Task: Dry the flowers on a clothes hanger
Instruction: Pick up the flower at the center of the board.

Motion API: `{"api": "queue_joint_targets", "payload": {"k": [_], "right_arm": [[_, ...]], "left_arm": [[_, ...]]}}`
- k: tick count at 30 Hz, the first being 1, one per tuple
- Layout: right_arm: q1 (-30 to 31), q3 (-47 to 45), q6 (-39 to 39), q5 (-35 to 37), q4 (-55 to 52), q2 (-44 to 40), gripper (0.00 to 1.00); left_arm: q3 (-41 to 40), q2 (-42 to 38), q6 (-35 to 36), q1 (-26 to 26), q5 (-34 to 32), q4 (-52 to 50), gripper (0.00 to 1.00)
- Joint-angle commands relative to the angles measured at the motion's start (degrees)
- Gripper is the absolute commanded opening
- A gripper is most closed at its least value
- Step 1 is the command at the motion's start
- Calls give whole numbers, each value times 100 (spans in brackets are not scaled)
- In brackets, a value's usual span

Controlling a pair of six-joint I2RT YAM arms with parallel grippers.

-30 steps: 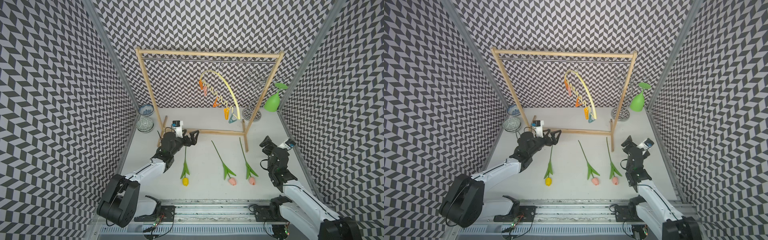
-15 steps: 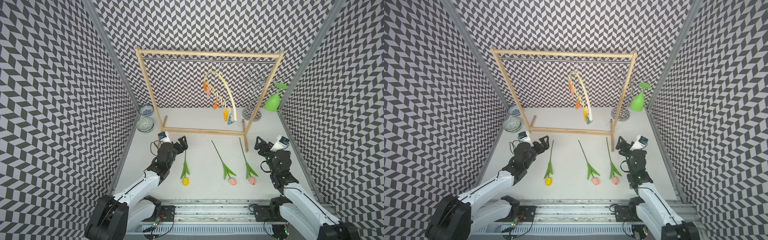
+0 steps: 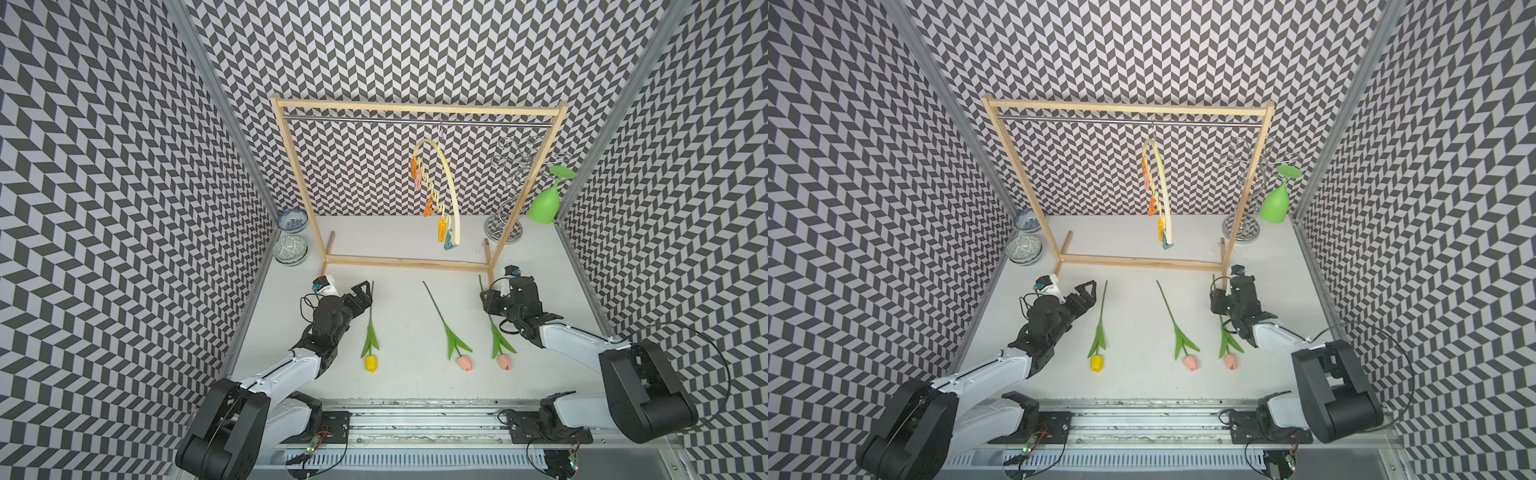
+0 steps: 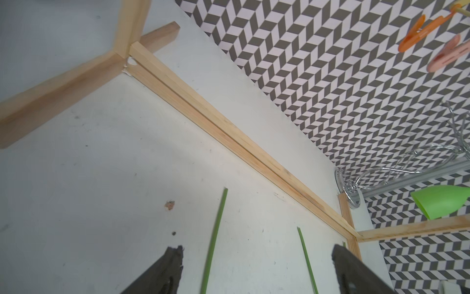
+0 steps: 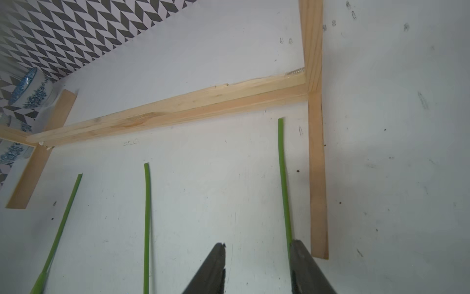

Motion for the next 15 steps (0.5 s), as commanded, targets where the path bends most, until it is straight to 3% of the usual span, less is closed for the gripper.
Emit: {"api": "queue_joint_targets", "payload": {"k": [1,8,9,15], "right_arm": [[70,418,-205,589,-732,154,39],[166,1391,-292,920,-2129,681,28],[180,1505,-334,893,-2303,794,22],[288,1682,-436,964,-2750,1148,19]], "left_arm": [[55,-17,24,-12,294,357,93],[-38,-151,-2,-16,124,351,91],[-38,-159,2,-16,137,353,91],[-38,-159,-15,-12,159,346,87]]}}
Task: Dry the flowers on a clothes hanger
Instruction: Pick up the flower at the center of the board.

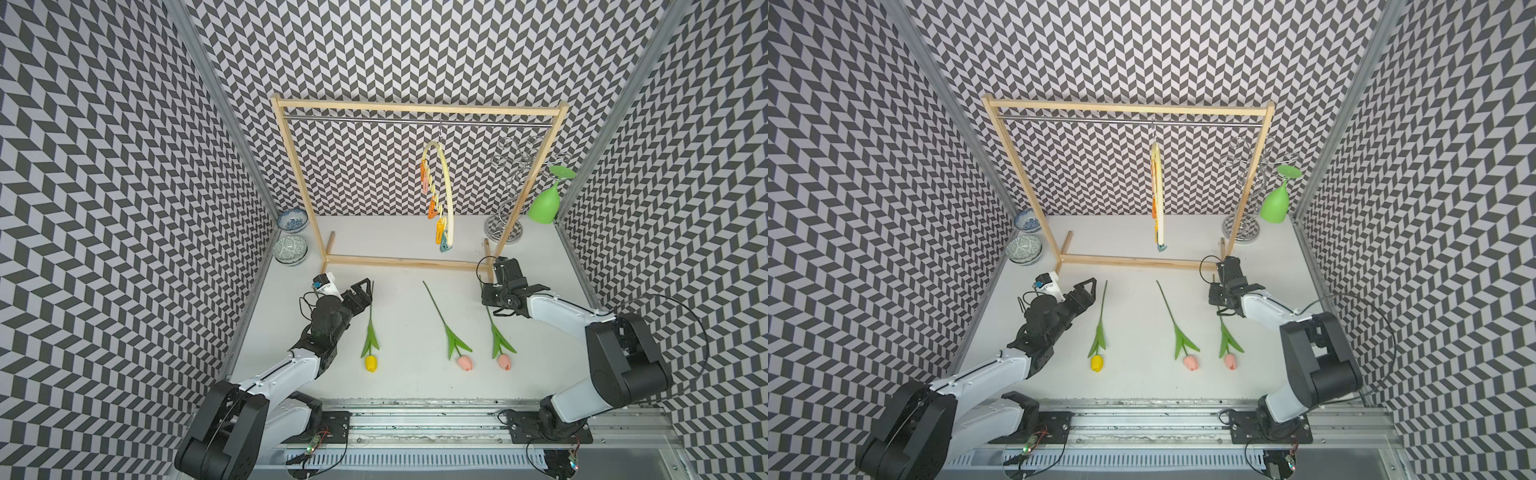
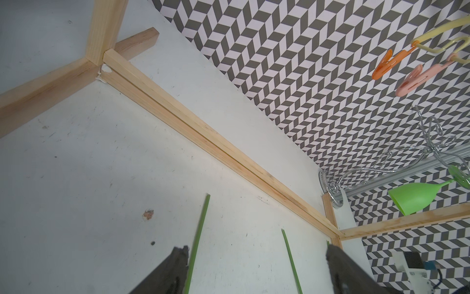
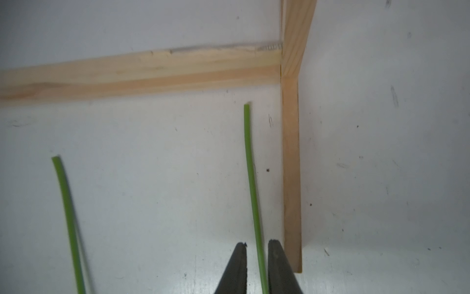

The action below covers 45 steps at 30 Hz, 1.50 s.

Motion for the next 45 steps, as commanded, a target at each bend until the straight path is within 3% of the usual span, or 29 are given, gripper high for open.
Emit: {"api": "queue_joint_targets", "payload": {"k": [1,10,19,30,33,45], "right_arm": [[103,16,-130,148,-375,51,19],[316,126,-258,298,-529,396,15],[570,156,-150,742,-730,606,18],[639,26,114,561,-941,236,27],[641,57,66,535,-992,347,27],[726,79,167,548,-1246,268,24]], "left_arm": [[-34,-60,13,-16,82,165,86],[54,22,32,-8,208,136,78],[50,35,22,-13,223,137,76],[37,7,22,-16,252,145,74],[37,15,24,-18,283,163,67],[46,20,13,-18,278,144,62]]}}
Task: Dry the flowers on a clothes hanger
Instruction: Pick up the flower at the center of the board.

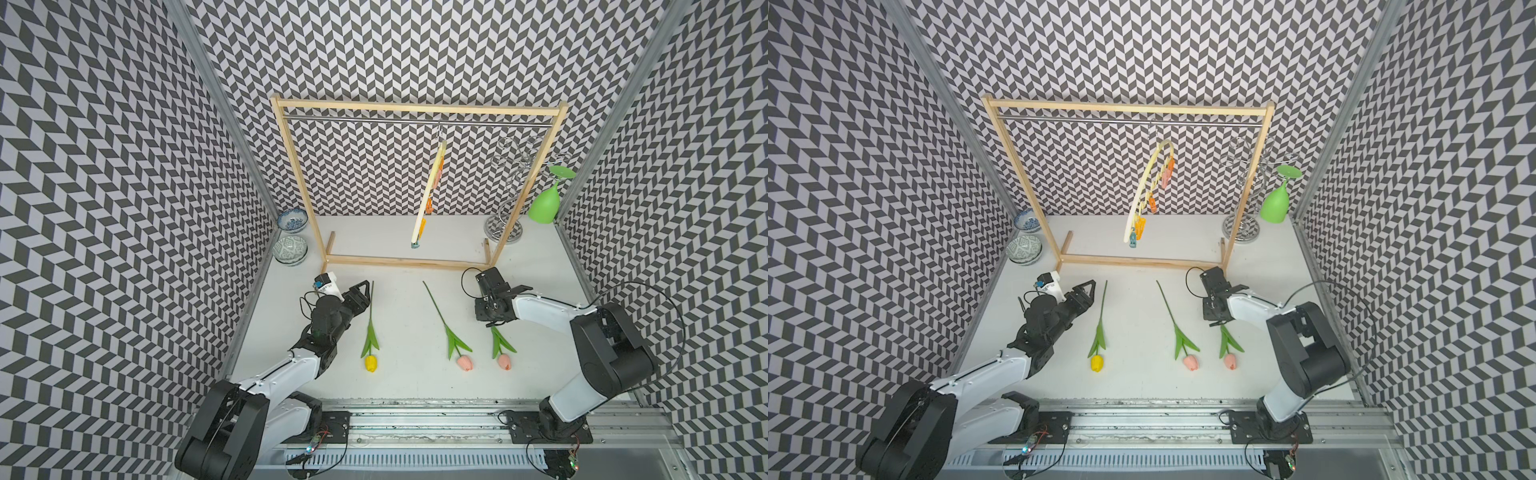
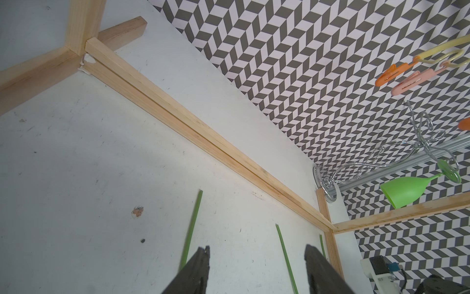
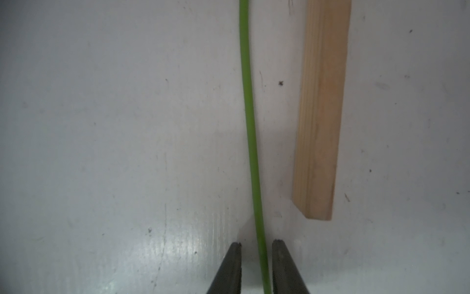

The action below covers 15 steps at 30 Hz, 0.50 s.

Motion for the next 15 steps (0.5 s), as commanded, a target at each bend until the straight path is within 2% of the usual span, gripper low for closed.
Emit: {"api": "queue_joint_targets", "payload": {"k": [1,11,15], "right_arm": [[70,-52,112,-35,-355,-125,24],[66,-178,138,-105,-356,-93,24],[128,-194,155,-133,-343,36,20]], "left_arm": [[45,4,50,-23,62,98,62],[38,2,50,-20,60,101,61],[37,-5,50,-24,71,100,61]]}}
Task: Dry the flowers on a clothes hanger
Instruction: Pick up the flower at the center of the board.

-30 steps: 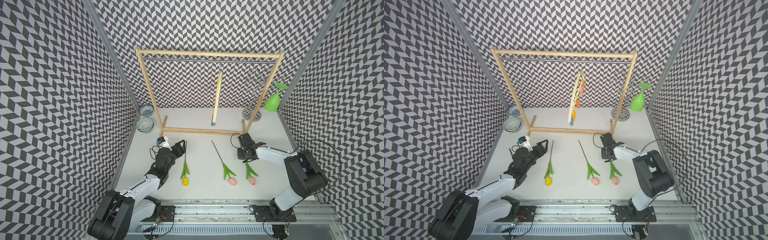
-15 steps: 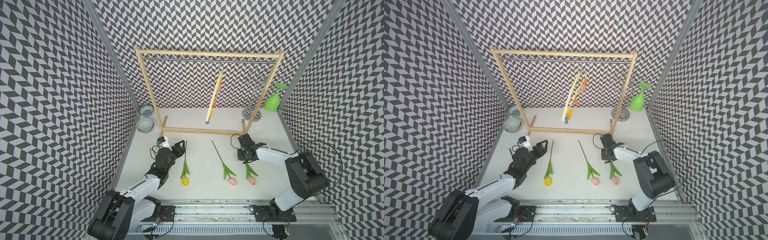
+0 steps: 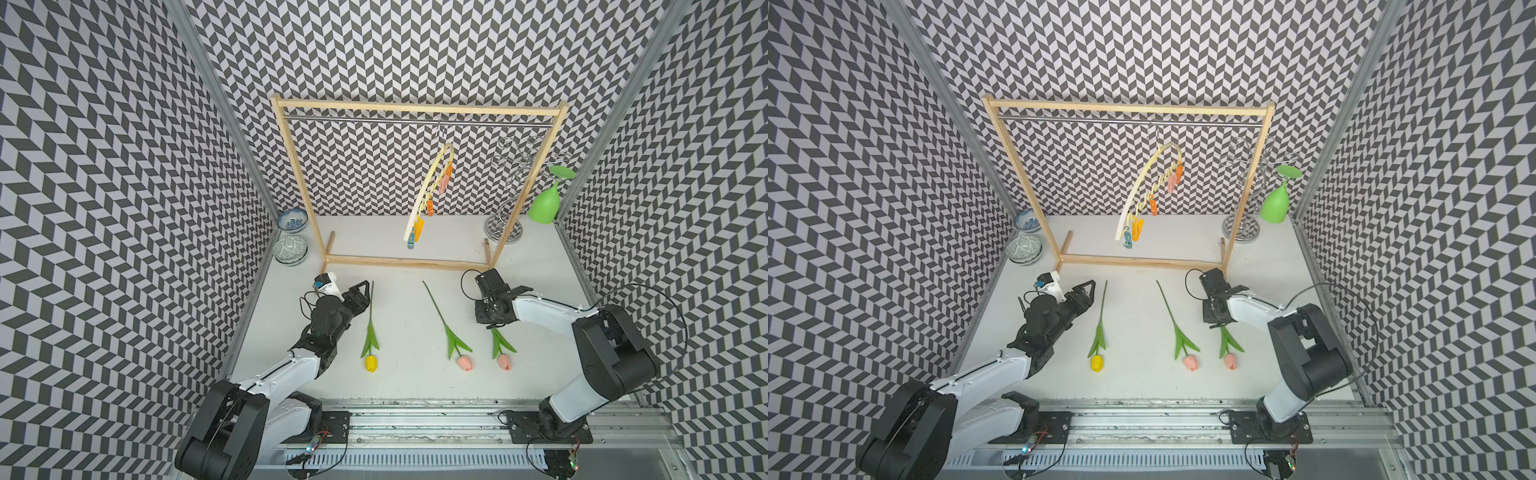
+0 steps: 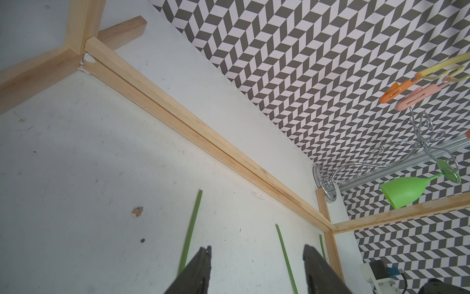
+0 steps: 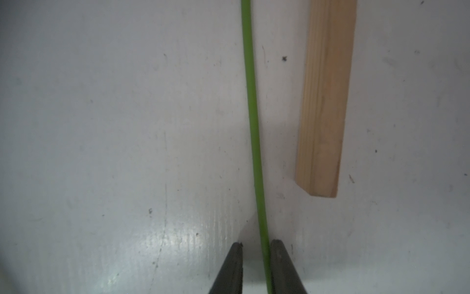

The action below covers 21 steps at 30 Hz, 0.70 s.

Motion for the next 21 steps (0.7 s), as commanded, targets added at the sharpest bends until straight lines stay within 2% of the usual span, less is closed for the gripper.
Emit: {"api": "queue_joint_targets", "payload": {"k": [1,2,4,5,14,21], "right_arm": [[101,-158,62,-92,-155,122,18],[127,-163,70,-90,-149,133,15],[170,-167,90,-58,-148,121,2],[184,-158,103,-19,-153,113,0],[687,-62,263,600,41,-481,0],[735,-318,238,521,745,-1746,0]], "left_arm": [[37,-7,50,-24,62,98,61],[37,-7,48,-25,62,97,61],[37,-18,50,-19,62,106,61],[37,-16,53,-19,55,106,61],[37,-36,58,-20,62,110,60],[100,-24,191,-23,-14,53,62]]}}
